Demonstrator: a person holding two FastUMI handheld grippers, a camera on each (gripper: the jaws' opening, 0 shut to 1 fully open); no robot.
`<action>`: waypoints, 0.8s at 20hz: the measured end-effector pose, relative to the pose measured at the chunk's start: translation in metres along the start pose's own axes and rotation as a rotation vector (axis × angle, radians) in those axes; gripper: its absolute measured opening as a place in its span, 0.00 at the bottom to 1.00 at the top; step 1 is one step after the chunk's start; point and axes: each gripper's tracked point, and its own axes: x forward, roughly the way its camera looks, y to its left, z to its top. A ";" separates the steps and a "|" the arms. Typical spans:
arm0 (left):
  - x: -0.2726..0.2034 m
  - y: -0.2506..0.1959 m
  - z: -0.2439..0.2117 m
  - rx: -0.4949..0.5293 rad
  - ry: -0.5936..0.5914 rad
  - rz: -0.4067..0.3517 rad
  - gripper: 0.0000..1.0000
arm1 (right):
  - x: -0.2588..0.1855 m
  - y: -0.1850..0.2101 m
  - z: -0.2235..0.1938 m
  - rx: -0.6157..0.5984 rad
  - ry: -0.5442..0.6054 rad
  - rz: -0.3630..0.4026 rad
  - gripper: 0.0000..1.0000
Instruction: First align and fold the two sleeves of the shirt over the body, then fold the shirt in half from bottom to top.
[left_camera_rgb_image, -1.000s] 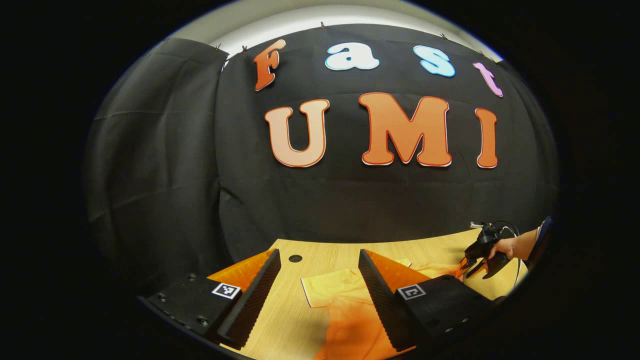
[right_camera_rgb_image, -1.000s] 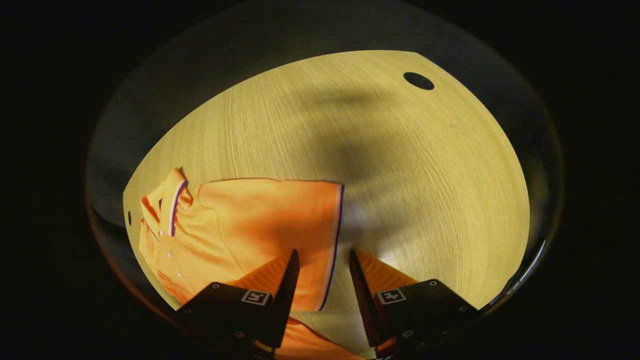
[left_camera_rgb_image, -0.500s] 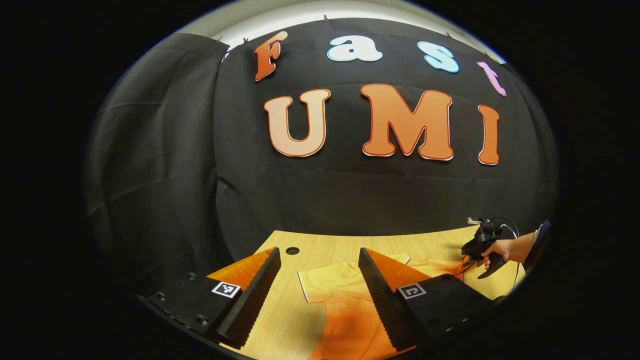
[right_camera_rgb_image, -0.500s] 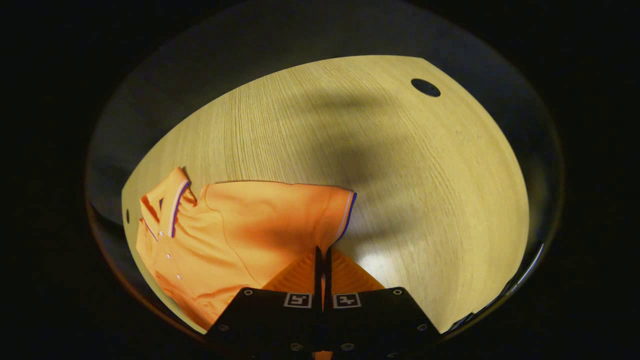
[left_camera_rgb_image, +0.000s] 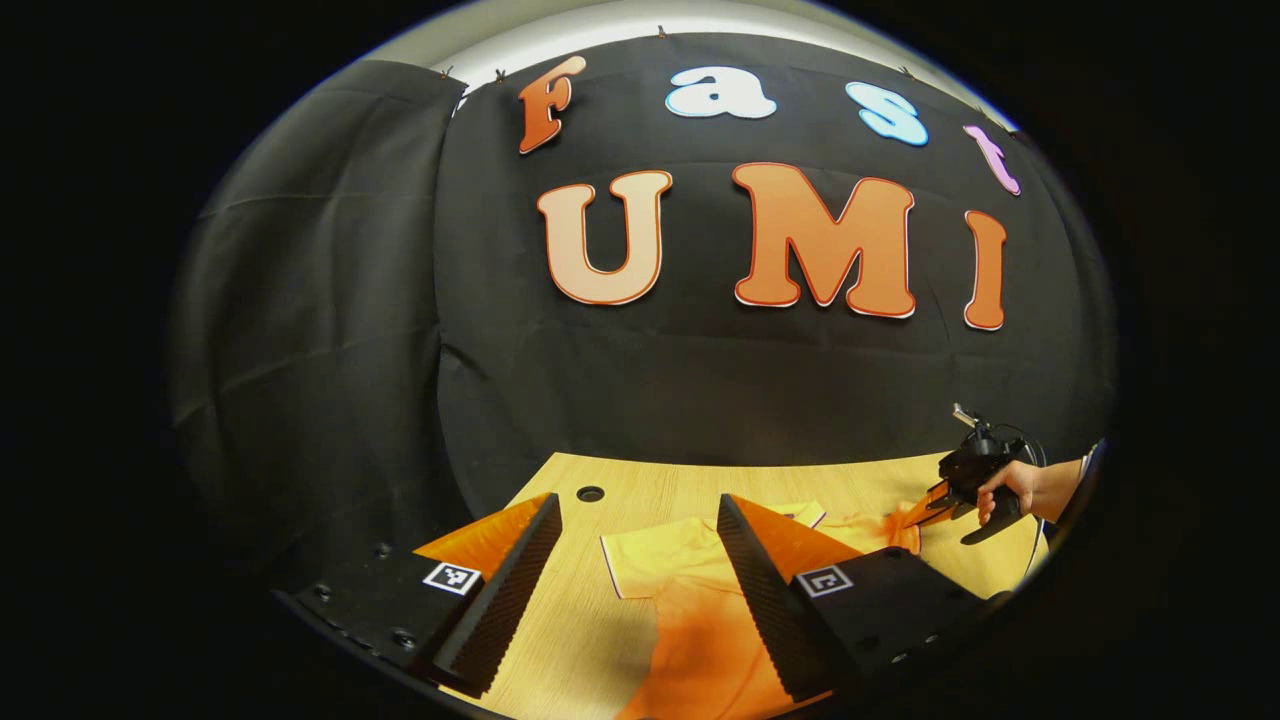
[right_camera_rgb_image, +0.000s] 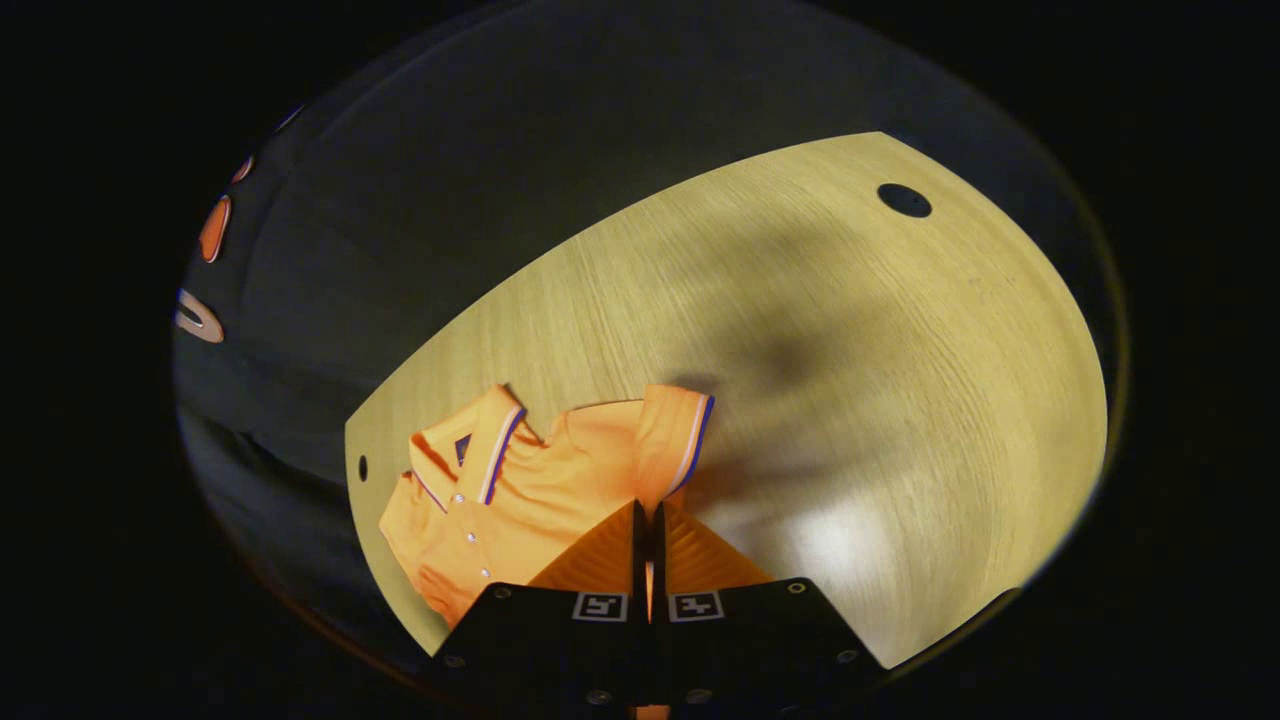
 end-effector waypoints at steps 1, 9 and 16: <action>0.000 0.002 0.000 -0.002 0.001 0.002 0.98 | 0.000 0.010 -0.003 -0.012 0.004 0.035 0.01; 0.005 0.017 -0.017 -0.027 0.034 0.026 0.96 | 0.012 0.059 -0.034 -0.053 0.037 0.127 0.02; 0.075 0.032 -0.061 -0.058 0.184 0.001 0.98 | -0.032 0.068 -0.026 -0.157 -0.074 0.160 0.54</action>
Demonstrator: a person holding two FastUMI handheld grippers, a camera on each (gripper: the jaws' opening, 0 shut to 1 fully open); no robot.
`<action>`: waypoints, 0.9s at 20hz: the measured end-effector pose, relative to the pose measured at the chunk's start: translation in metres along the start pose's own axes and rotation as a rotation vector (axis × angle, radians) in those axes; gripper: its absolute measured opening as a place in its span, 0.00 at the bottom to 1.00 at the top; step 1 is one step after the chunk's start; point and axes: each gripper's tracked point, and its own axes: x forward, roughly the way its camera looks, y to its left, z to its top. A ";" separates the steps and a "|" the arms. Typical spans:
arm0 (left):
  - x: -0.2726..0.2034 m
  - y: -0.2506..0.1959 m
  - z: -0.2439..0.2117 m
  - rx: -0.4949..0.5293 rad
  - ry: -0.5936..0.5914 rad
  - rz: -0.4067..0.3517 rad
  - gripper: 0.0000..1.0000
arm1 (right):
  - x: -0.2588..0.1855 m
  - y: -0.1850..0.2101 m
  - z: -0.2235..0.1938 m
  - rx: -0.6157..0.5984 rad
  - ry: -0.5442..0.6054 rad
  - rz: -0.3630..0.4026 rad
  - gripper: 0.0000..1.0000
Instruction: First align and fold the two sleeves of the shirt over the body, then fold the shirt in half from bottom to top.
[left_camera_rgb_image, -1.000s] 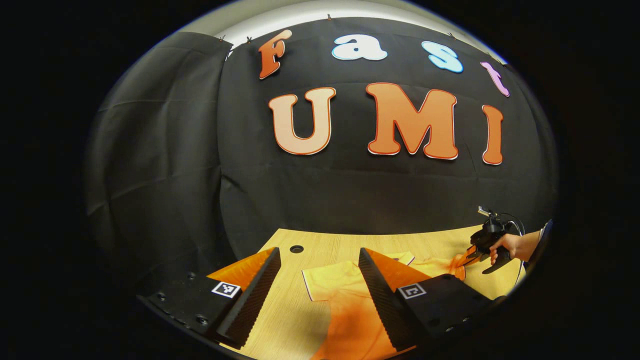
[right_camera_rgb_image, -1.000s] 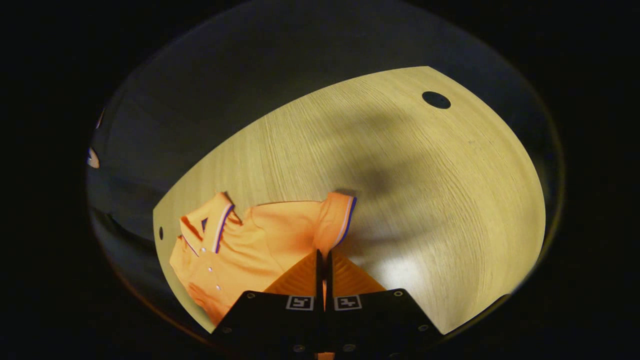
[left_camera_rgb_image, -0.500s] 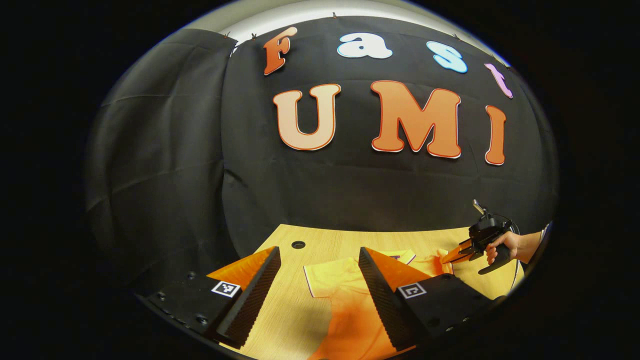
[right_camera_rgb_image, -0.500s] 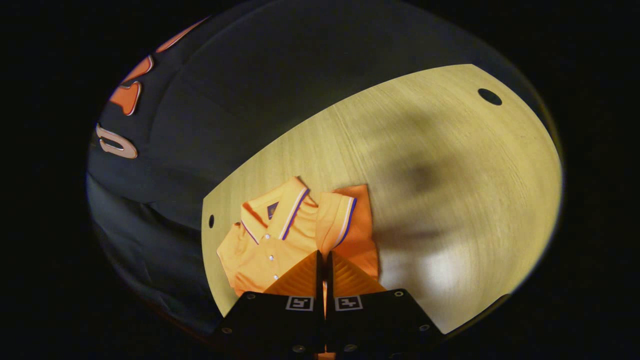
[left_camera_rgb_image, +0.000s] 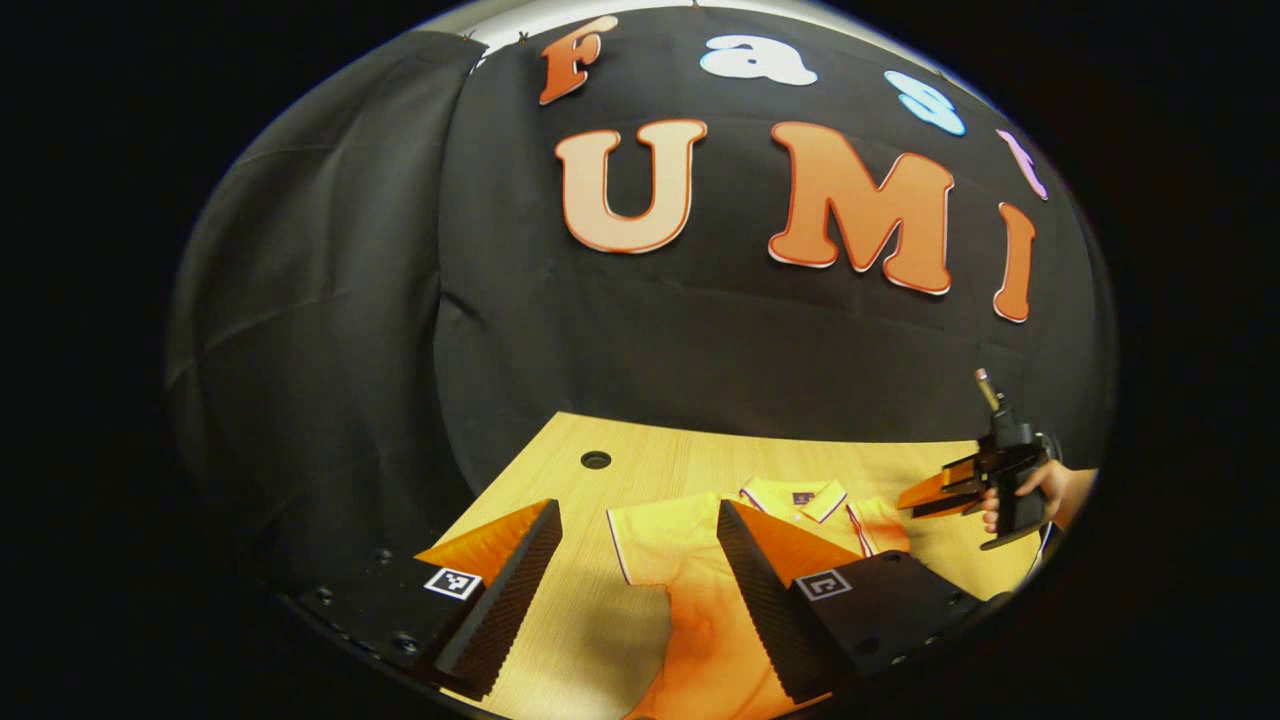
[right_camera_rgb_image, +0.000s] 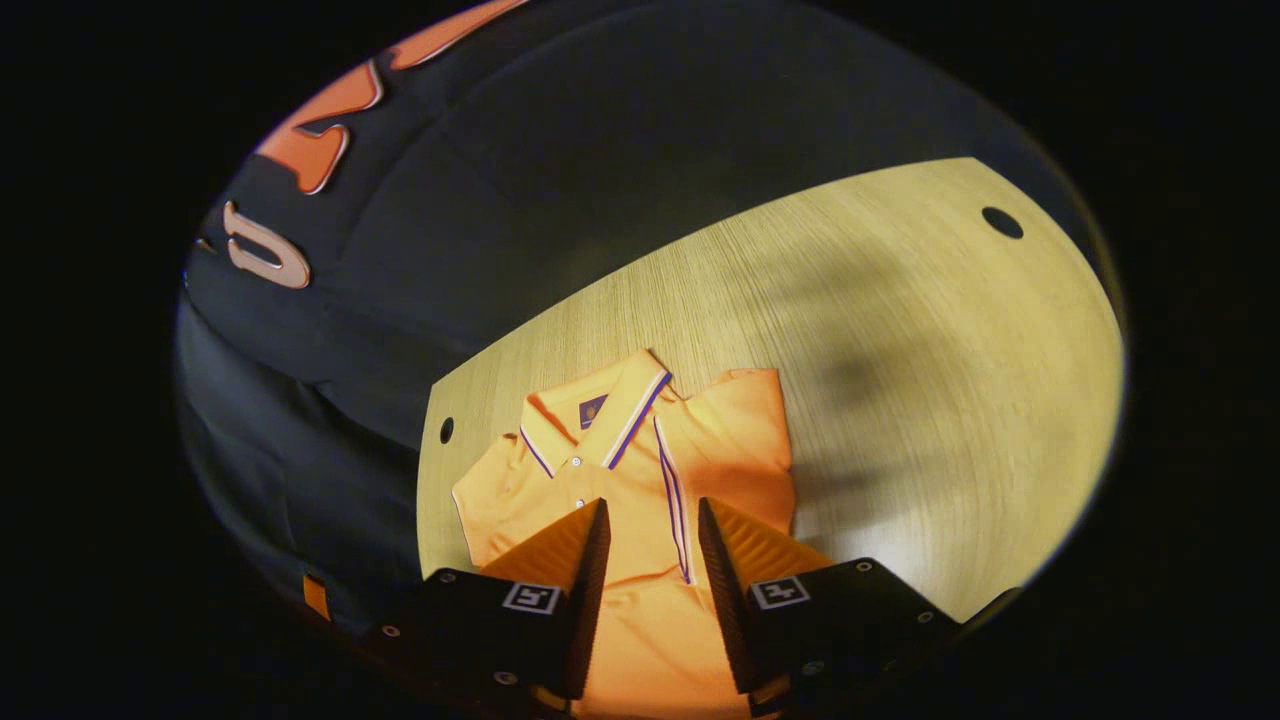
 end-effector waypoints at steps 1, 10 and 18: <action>0.014 -0.001 -0.008 -0.008 0.047 -0.010 0.98 | -0.011 -0.002 0.002 -0.034 -0.030 -0.013 0.60; 0.140 0.014 -0.090 -0.076 0.514 -0.043 0.98 | -0.137 -0.052 -0.025 -0.049 -0.286 -0.188 0.93; 0.221 0.010 -0.137 -0.007 0.777 -0.058 0.95 | -0.218 -0.081 -0.083 0.004 -0.424 -0.338 0.95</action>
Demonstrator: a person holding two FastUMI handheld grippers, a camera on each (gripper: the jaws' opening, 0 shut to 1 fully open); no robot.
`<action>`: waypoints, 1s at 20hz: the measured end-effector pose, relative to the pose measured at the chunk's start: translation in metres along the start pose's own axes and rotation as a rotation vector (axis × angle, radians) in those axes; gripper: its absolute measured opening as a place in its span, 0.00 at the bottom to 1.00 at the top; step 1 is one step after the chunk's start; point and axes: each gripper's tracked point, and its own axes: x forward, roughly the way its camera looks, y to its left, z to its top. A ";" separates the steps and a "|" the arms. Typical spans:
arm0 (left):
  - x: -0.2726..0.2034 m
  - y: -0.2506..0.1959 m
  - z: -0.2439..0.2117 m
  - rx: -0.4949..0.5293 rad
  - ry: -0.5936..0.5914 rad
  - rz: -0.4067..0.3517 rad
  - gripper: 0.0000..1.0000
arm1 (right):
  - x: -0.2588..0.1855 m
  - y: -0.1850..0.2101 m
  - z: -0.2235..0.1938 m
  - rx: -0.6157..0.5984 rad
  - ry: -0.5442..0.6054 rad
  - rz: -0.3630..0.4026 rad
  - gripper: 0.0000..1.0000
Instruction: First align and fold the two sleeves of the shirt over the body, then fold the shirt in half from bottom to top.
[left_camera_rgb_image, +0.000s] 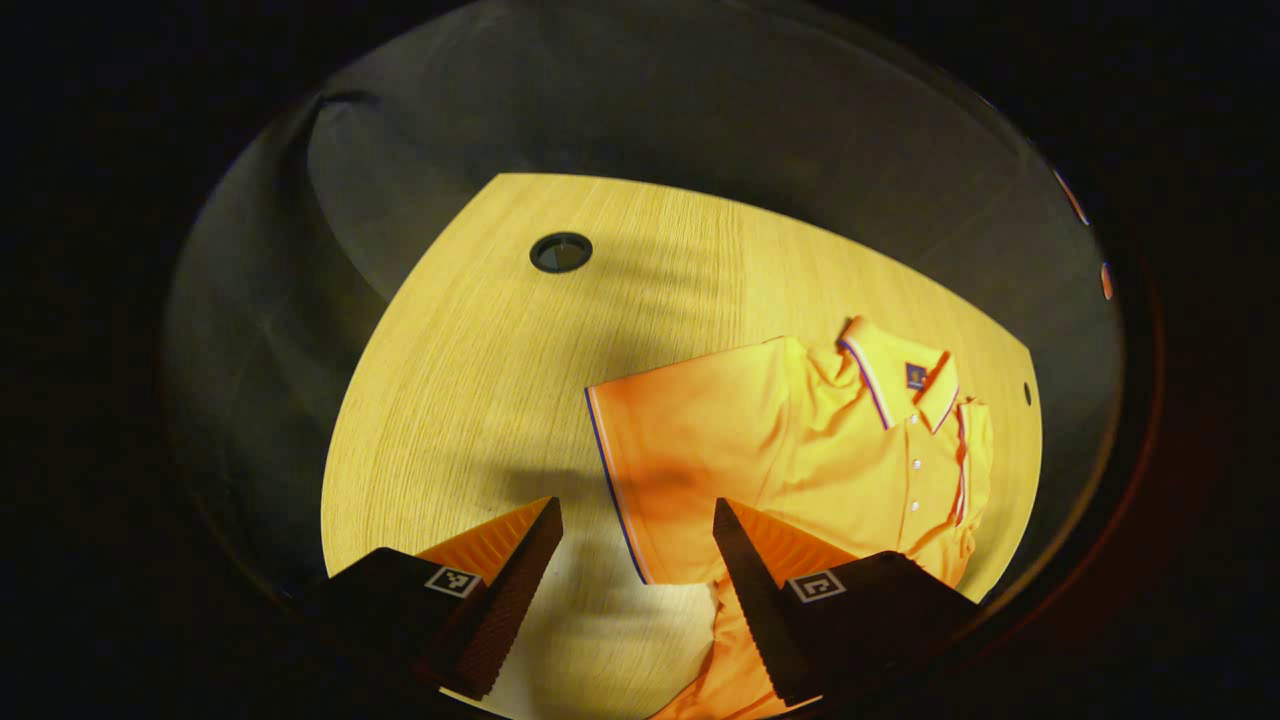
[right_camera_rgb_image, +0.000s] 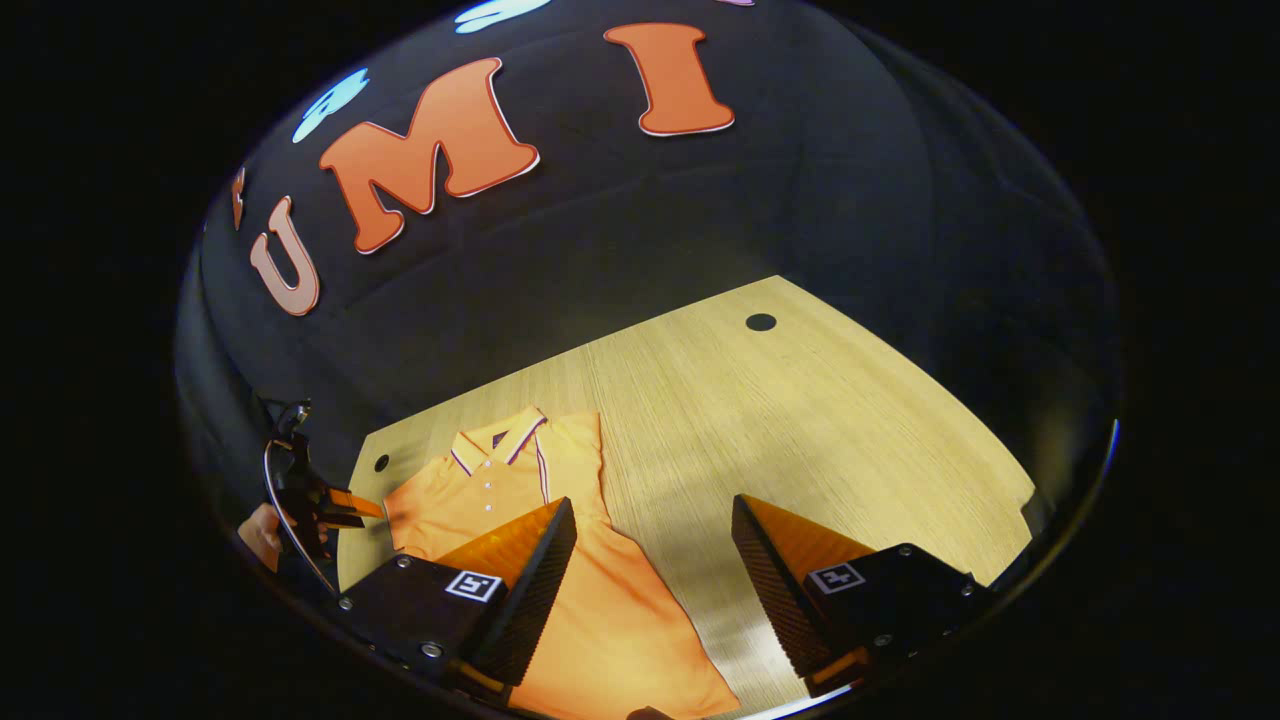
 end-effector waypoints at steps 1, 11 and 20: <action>0.010 0.000 0.002 0.008 0.026 0.011 0.95 | -0.009 -0.004 -0.003 -0.007 -0.012 -0.020 0.95; 0.040 -0.012 0.001 0.066 0.151 0.056 0.24 | -0.063 -0.040 0.007 0.023 -0.101 -0.104 0.96; -0.004 -0.038 0.025 0.144 0.037 -0.028 0.09 | -0.044 -0.054 0.027 0.024 -0.117 -0.072 0.96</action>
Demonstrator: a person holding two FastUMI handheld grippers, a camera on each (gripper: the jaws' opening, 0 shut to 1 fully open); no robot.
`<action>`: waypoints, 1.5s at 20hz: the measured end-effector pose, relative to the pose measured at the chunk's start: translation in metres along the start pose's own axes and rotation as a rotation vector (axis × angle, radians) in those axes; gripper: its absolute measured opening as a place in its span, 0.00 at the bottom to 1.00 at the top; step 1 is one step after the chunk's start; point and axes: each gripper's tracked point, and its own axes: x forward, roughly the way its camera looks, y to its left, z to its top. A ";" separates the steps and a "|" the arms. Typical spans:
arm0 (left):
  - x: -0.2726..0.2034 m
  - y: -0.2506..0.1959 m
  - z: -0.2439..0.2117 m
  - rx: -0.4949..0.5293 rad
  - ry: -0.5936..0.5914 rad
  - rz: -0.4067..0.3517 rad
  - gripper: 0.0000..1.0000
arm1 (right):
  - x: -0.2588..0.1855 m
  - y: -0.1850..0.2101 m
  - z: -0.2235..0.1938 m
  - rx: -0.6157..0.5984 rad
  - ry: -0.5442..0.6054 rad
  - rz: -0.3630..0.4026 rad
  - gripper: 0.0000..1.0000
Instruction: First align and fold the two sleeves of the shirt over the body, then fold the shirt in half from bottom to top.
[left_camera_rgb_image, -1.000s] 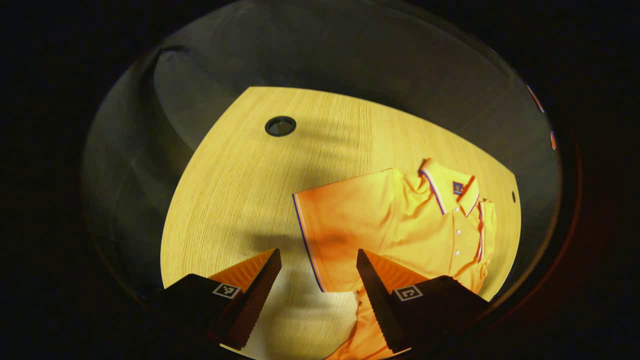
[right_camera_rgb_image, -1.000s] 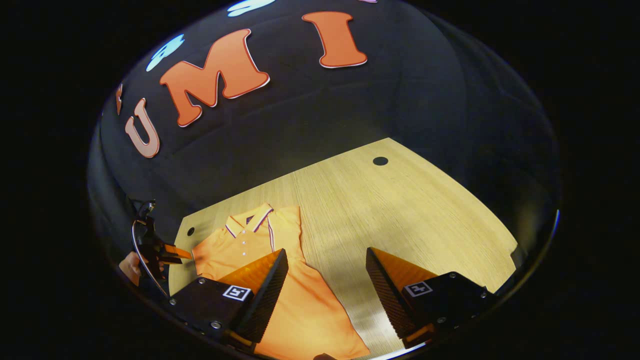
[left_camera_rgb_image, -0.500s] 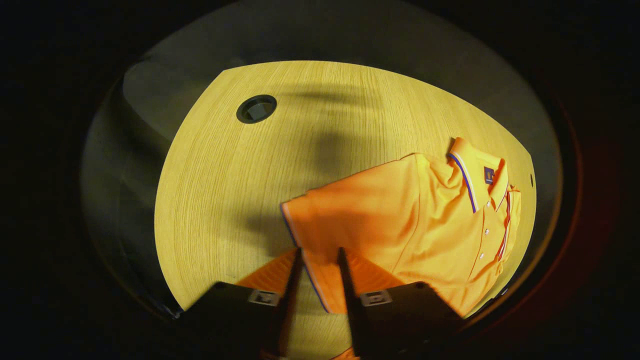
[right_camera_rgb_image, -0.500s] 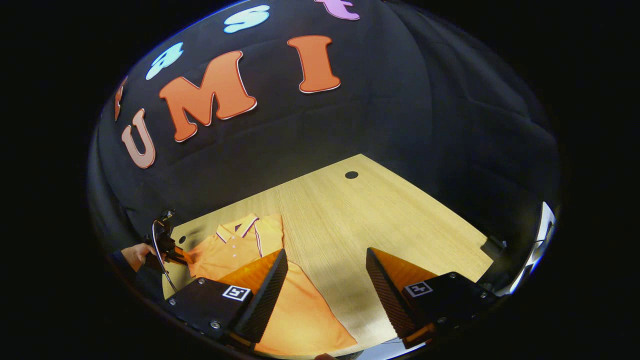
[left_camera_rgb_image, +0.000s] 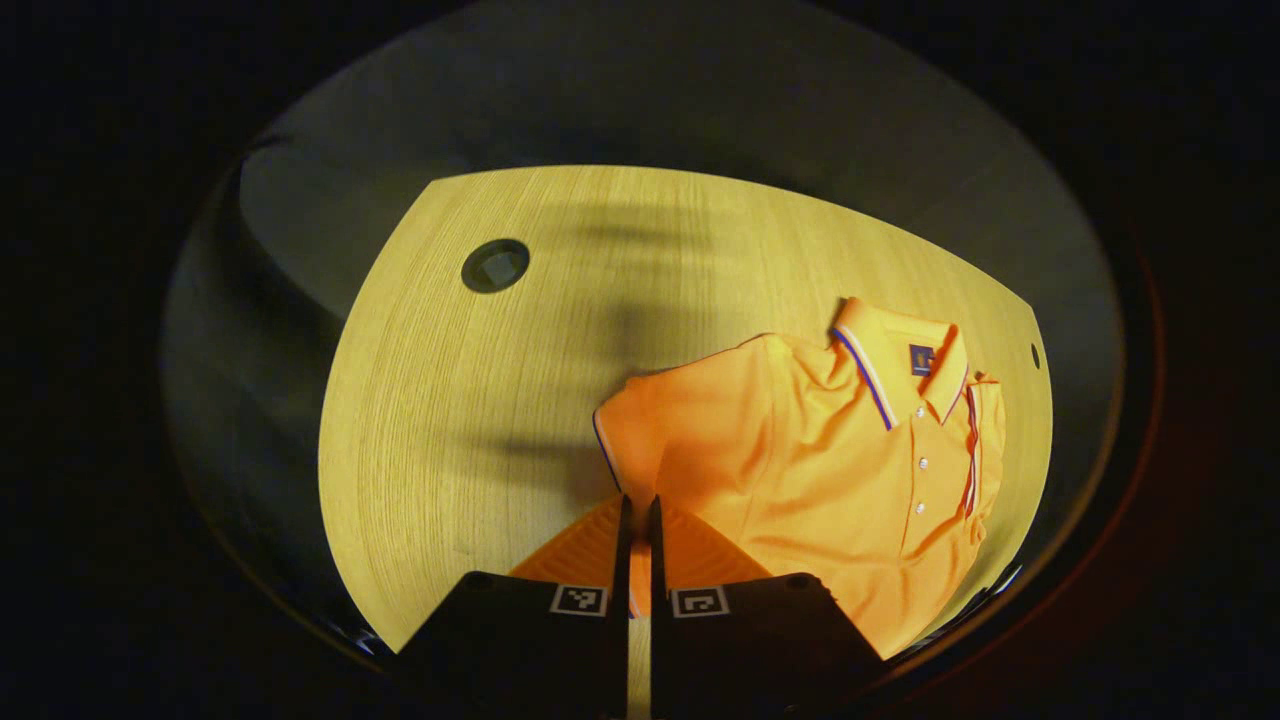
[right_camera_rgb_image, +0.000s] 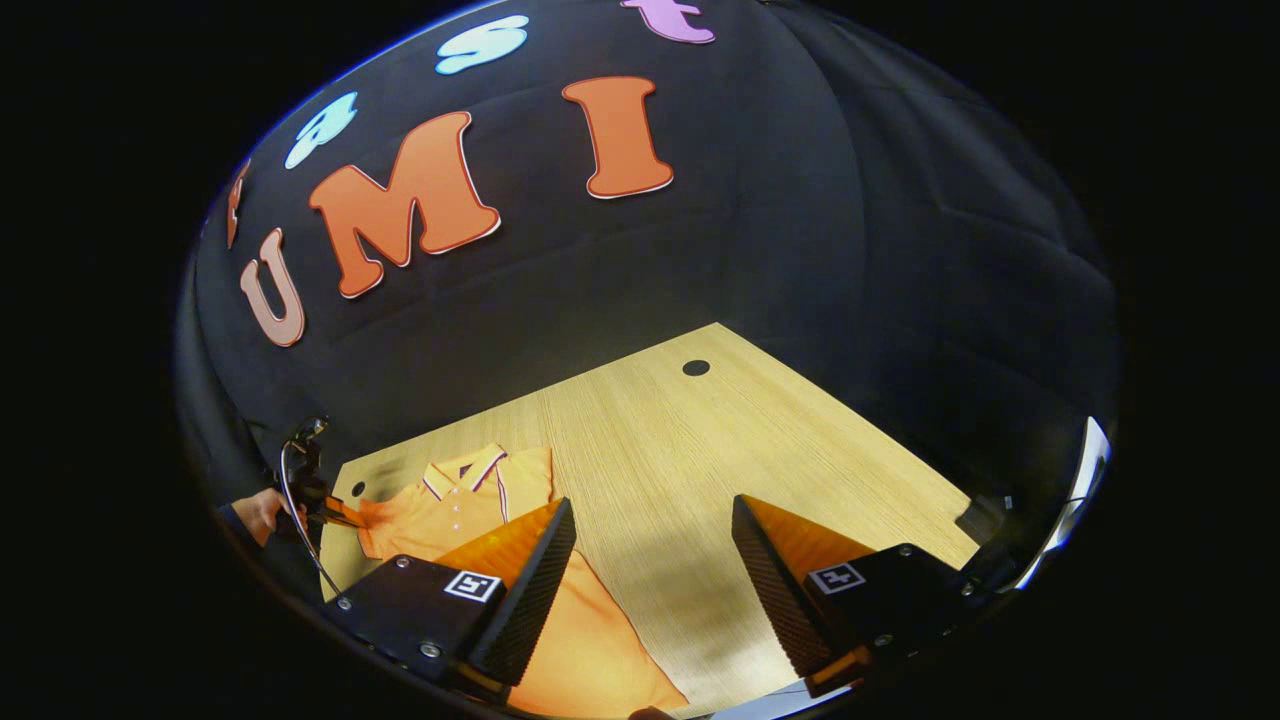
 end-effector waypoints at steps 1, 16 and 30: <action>-0.006 -0.012 0.004 0.015 -0.016 -0.015 0.09 | 0.002 0.000 -0.002 -0.003 0.004 0.002 0.96; -0.024 -0.167 -0.010 0.209 -0.109 -0.236 0.50 | 0.002 -0.008 -0.027 -0.020 0.042 0.043 0.96; -0.121 -0.103 -0.093 0.145 -0.396 -0.142 0.95 | 0.017 0.041 -0.078 -0.217 0.104 0.135 0.96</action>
